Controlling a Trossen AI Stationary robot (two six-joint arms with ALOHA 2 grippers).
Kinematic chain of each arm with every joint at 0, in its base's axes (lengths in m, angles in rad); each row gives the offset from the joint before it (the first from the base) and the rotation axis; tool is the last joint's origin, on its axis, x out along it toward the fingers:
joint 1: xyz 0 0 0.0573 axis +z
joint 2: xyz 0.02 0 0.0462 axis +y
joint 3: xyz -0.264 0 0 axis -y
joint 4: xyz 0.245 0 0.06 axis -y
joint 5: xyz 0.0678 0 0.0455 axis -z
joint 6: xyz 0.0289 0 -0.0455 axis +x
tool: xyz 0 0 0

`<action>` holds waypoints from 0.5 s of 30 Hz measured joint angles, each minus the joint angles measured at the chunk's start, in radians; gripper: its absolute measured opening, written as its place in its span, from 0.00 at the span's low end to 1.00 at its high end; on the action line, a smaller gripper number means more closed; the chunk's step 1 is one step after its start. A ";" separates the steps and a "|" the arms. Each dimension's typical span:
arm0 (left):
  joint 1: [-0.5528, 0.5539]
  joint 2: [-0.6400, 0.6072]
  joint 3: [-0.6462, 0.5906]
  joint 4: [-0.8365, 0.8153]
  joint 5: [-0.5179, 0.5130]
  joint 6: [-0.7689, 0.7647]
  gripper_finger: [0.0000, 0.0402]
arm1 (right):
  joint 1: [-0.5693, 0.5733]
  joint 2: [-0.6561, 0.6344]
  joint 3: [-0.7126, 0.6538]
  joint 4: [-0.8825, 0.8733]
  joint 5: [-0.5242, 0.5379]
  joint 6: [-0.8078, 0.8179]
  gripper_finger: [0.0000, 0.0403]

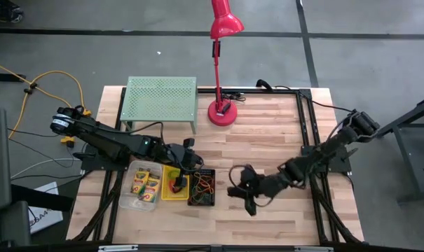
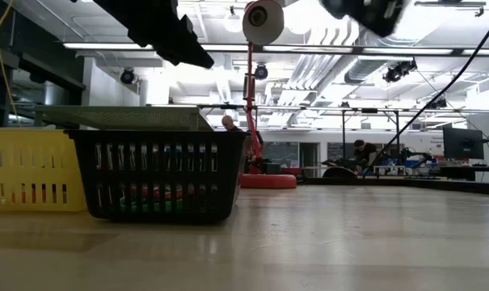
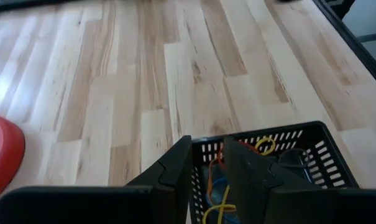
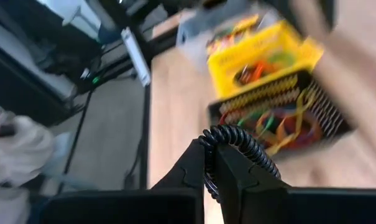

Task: Pick & Place Office Desk Supplies
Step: Put the black spring keychain into the yellow bin

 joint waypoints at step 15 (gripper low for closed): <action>0.000 0.000 0.000 0.183 -0.001 0.071 0.22 | -0.239 0.000 0.000 0.158 -0.002 -0.276 0.02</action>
